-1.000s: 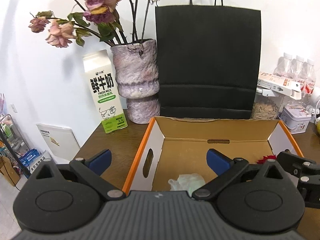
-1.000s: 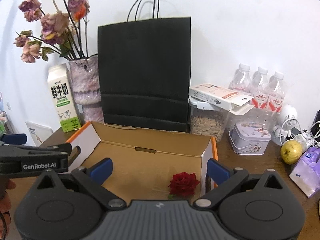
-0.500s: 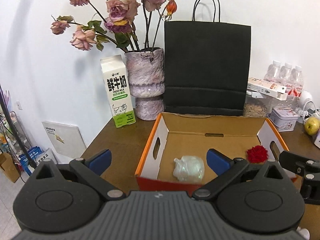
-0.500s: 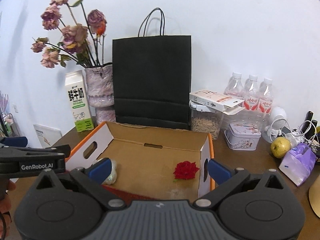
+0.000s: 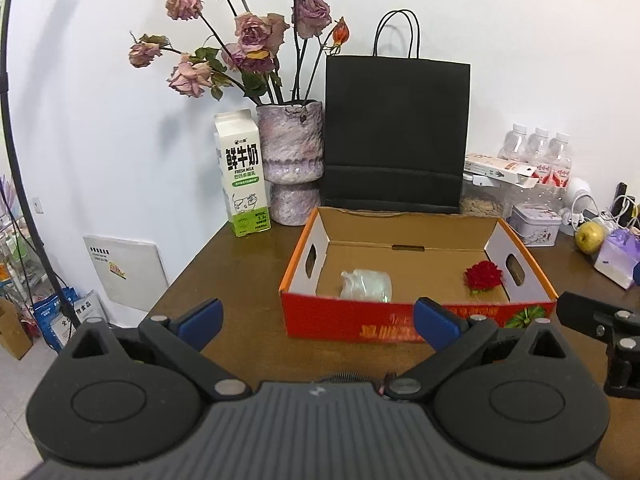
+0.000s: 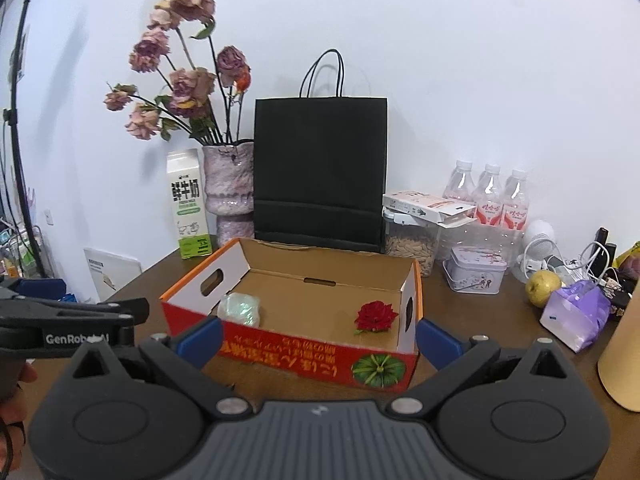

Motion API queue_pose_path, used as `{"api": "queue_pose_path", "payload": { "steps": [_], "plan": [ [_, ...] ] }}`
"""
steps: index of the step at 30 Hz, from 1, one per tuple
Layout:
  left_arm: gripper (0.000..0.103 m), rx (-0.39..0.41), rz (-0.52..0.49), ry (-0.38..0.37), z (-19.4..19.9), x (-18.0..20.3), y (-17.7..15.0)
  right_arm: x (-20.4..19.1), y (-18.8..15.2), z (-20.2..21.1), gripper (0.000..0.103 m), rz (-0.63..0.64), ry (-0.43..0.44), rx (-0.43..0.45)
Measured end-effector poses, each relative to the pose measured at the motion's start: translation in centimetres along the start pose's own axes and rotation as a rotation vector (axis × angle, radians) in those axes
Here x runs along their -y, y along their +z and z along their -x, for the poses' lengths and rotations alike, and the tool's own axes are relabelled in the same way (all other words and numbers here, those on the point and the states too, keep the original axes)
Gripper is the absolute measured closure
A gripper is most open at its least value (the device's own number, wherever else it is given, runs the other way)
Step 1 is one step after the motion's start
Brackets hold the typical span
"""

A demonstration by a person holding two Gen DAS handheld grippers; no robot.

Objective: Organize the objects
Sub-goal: 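Lift both grippers out of the cardboard box and back toward the table, then lower the right gripper onto the navy blue zip case and close it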

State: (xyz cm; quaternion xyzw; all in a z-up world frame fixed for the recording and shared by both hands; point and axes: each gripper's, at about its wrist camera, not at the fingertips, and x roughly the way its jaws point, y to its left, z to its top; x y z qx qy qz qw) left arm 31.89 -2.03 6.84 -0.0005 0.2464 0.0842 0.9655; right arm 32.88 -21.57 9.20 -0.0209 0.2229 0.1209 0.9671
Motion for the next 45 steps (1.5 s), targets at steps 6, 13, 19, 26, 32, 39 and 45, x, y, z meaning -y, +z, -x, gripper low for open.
{"api": "queue_pose_path", "payload": {
  "steps": [6,13,19,26,32,39,45],
  "plan": [
    [0.0,0.016,-0.001,0.0,2.3,-0.7,-2.1,-0.7,-2.4,2.5,0.0,-0.001,0.005,0.014],
    [0.0,0.057,0.016,-0.011,5.0,-1.7,-4.8,-1.2,-5.1,5.1,0.0,-0.001,0.015,0.03],
    [0.0,0.062,0.004,-0.015,6.5,-2.3,-7.0,-1.5,-8.0,6.7,0.0,0.009,0.016,0.019],
    [0.0,0.035,0.011,-0.02,7.3,-2.9,-9.5,-2.0,-11.9,7.0,0.0,0.013,0.004,-0.038],
    [0.0,0.016,-0.016,-0.034,7.8,-2.6,-11.3,-1.7,-14.5,6.1,0.0,0.002,-0.017,-0.104],
    [0.0,0.004,-0.033,-0.066,8.1,-1.6,-12.0,-0.7,-15.7,4.7,0.0,-0.041,-0.052,-0.158],
    [0.0,-0.01,-0.043,-0.081,7.9,-0.9,-12.2,-0.2,-16.3,2.8,0.0,-0.04,-0.077,-0.214]
  ]
}}
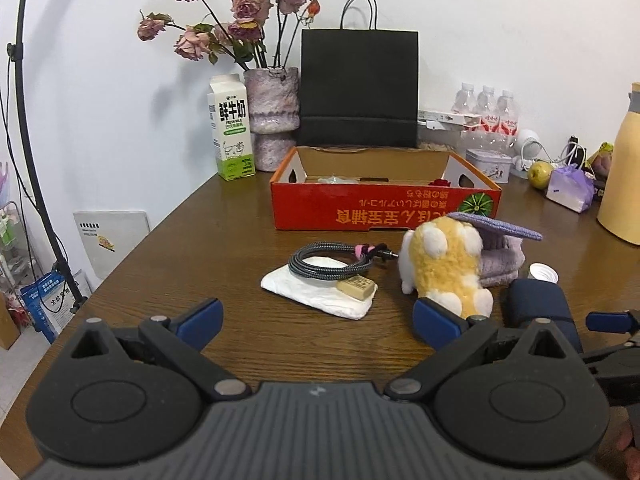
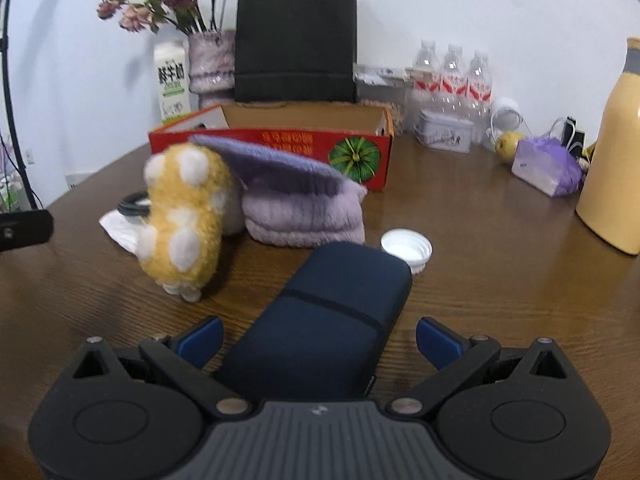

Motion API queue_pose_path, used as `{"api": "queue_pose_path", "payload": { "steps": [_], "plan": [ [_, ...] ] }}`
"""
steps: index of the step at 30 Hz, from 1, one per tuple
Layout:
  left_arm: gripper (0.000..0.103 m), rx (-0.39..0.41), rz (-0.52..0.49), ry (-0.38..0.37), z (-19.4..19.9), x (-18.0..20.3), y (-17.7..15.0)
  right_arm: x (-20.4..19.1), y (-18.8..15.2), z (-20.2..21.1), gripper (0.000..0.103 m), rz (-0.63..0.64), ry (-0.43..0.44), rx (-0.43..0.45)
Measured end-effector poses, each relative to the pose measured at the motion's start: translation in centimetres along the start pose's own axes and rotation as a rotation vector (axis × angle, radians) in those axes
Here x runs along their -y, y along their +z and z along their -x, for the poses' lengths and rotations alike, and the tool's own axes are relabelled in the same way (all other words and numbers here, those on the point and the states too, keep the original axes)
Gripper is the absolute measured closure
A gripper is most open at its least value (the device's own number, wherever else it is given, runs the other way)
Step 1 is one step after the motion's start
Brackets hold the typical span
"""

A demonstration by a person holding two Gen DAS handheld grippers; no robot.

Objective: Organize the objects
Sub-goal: 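Lower the right gripper onto the navy blue zip case and close it, then lower the left gripper onto the yellow plush toy and close it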

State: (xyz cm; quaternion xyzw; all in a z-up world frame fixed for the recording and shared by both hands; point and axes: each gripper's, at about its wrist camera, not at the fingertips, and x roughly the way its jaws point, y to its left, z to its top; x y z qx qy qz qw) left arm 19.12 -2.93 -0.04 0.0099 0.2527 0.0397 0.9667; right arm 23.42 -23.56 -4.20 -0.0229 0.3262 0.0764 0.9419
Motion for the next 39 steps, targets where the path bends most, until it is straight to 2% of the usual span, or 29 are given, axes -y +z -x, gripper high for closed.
{"api": "queue_pose_path", "payload": {
  "steps": [5,7,11,14,16,20,26,30,37,39],
  "plan": [
    [0.0,-0.013,-0.005,-0.003,-0.4,0.2,-0.1,0.7,0.1,-1.7,0.0,-0.026,0.032,-0.044],
    [0.0,-0.021,-0.004,-0.007,-0.6,0.5,-0.1,0.5,0.1,-2.2,0.0,0.0,0.009,-0.044],
    [0.0,-0.04,-0.007,-0.029,-1.3,1.4,0.0,0.6,0.4,-2.6,0.0,0.021,0.04,-0.045],
    [0.0,-0.045,-0.021,-0.049,-1.9,2.7,0.2,1.2,0.5,-2.4,0.012,0.045,0.074,-0.028],
    [0.0,-0.047,-0.033,-0.059,-2.3,3.6,0.2,1.8,0.5,-2.1,0.024,0.057,0.088,-0.01],
    [0.0,-0.052,-0.044,-0.072,-3.2,5.1,0.4,3.2,0.2,-1.6,0.031,0.07,0.123,0.003],
    [0.0,-0.065,-0.028,-0.077,-4.8,6.5,0.6,4.2,0.2,-1.4,0.034,0.045,0.138,0.014],
    [0.0,-0.076,-0.01,-0.074,-6.1,7.2,0.9,4.5,0.2,-1.3,0.035,0.023,0.111,0.022],
    [0.0,-0.1,0.038,-0.018,-8.5,8.5,0.7,4.9,0.2,-1.4,0.035,-0.005,0.091,0.021],
    [0.006,-0.092,0.058,-0.021,-8.6,8.4,0.7,4.7,0.2,-1.4,0.035,0.002,0.083,0.021]
  ]
}}
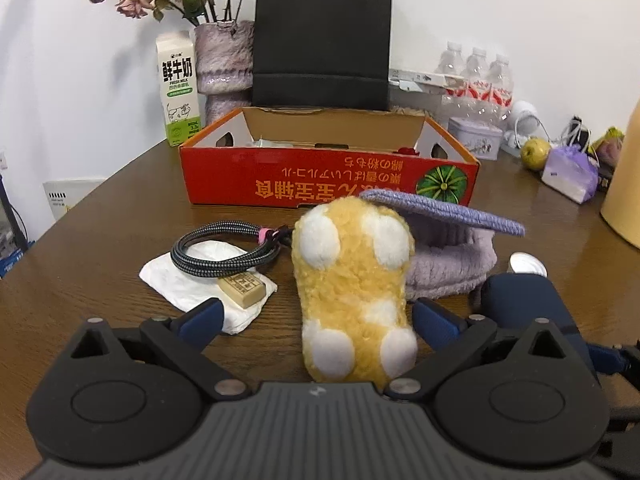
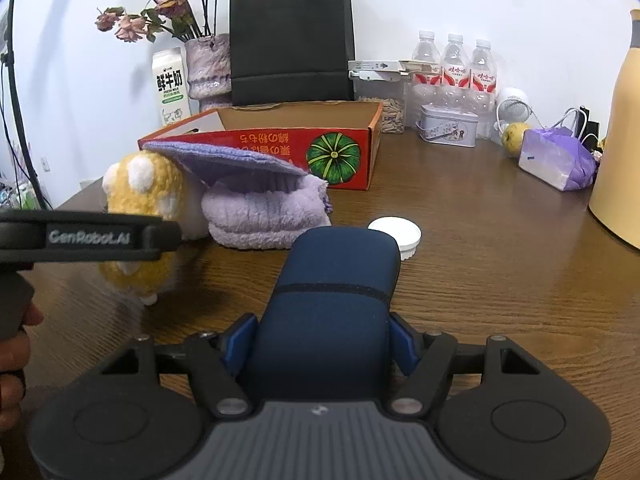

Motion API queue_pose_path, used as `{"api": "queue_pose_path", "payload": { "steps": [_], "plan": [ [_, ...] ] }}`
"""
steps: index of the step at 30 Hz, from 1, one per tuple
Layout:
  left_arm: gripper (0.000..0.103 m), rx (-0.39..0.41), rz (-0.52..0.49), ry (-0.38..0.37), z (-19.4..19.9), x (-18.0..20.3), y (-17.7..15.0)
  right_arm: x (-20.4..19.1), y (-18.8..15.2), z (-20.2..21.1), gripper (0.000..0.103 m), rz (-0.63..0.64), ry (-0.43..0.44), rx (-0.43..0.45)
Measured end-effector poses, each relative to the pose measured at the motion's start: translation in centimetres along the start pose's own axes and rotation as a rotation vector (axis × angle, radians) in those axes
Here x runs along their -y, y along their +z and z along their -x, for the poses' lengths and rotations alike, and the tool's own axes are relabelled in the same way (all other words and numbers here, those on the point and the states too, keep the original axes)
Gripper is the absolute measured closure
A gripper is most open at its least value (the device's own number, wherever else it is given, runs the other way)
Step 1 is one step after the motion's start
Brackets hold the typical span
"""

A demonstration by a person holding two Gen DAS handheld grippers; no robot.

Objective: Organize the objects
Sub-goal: 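Lower the left gripper onto the yellow plush toy and close it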

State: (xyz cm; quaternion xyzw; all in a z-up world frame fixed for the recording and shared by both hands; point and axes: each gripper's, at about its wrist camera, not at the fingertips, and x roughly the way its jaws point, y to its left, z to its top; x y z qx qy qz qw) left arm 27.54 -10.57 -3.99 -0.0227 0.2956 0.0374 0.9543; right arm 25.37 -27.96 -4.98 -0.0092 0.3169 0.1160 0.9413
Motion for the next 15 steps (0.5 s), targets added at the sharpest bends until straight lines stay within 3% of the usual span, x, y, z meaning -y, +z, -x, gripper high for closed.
{"api": "queue_pose_path", "payload": {
  "steps": [4,5,8,15],
  "plan": [
    [0.013,0.011,0.037,-0.027,-0.4,0.0,0.2,-0.1,0.1,-0.1,0.035,0.008,-0.011,0.0],
    [0.019,0.013,0.043,-0.03,-0.5,0.1,0.3,-0.1,0.1,-0.1,0.035,0.008,-0.011,-0.001],
    [0.055,0.003,0.074,-0.087,-0.9,-0.1,0.2,-0.2,0.1,-0.1,0.034,0.011,-0.013,-0.002],
    [0.056,0.015,0.036,-0.094,0.4,-1.0,-0.7,-0.2,0.1,-0.2,0.033,0.007,-0.01,-0.011]
  ]
}}
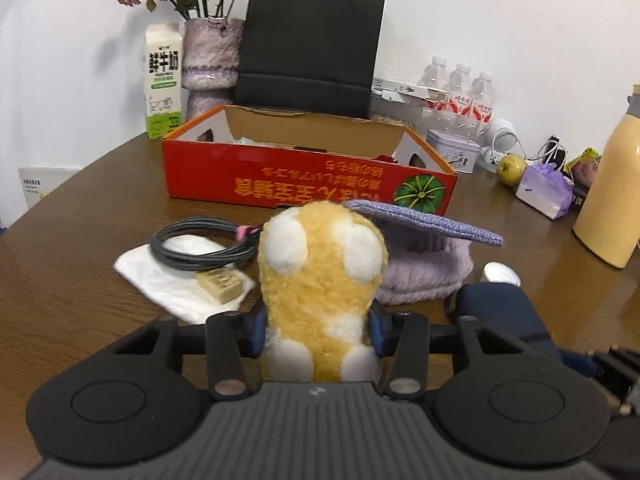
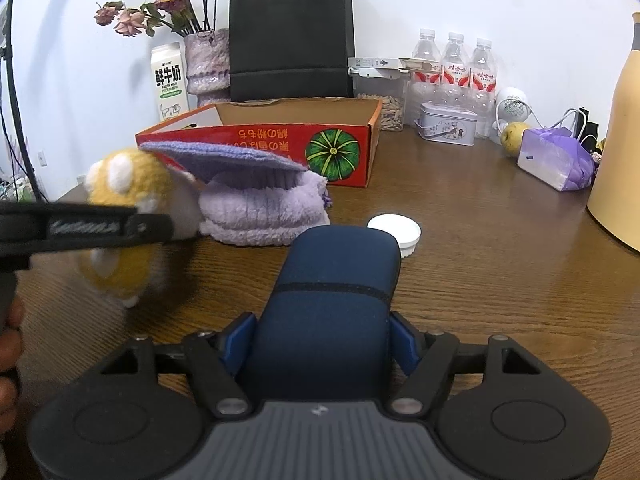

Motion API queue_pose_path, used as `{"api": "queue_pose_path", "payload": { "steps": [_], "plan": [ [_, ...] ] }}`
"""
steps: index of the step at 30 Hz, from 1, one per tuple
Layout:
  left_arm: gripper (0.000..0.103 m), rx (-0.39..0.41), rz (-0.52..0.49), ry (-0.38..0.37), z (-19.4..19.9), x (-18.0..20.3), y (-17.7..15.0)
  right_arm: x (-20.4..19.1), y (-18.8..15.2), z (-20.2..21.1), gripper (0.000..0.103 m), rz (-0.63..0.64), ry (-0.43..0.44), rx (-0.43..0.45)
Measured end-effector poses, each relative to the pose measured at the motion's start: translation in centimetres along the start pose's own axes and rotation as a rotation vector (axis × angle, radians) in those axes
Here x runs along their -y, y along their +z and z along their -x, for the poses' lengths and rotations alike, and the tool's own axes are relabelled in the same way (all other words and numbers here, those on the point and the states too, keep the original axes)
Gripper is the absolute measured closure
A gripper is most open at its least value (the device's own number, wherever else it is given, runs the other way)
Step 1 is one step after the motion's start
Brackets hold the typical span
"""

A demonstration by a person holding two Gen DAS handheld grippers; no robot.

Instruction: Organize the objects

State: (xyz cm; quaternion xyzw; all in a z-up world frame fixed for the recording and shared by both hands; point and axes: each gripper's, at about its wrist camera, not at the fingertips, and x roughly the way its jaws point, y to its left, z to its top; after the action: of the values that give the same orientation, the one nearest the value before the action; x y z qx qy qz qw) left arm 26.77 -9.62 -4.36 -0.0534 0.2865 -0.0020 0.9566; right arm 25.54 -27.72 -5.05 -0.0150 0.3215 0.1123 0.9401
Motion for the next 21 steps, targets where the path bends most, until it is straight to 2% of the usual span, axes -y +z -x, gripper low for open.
{"api": "queue_pose_path", "payload": {
  "steps": [5,11,16,19,20,21],
  "plan": [
    [0.056,0.006,-0.048,0.011,1.9,-1.8,-1.1,0.0,0.0,0.0,0.033,0.001,0.001,0.001],
    [0.055,0.007,-0.1,-0.001,3.9,-3.9,-2.1,-1.4,-0.3,0.5,0.034,0.06,0.05,0.001],
    [0.048,-0.001,-0.104,-0.009,4.2,-5.2,-2.3,-3.6,-0.7,0.9,0.034,0.11,0.077,-0.001],
    [0.025,-0.009,-0.088,-0.002,3.6,-5.6,-2.2,-4.5,-0.6,0.9,0.033,0.116,0.07,-0.002],
    [0.013,-0.008,-0.081,0.003,3.6,-5.7,-2.2,-4.6,-0.6,0.8,0.033,0.114,0.068,-0.003],
    [0.012,-0.004,-0.071,0.012,3.5,-5.8,-2.1,-4.7,-0.6,0.7,0.032,0.11,0.066,-0.005]
  ]
}}
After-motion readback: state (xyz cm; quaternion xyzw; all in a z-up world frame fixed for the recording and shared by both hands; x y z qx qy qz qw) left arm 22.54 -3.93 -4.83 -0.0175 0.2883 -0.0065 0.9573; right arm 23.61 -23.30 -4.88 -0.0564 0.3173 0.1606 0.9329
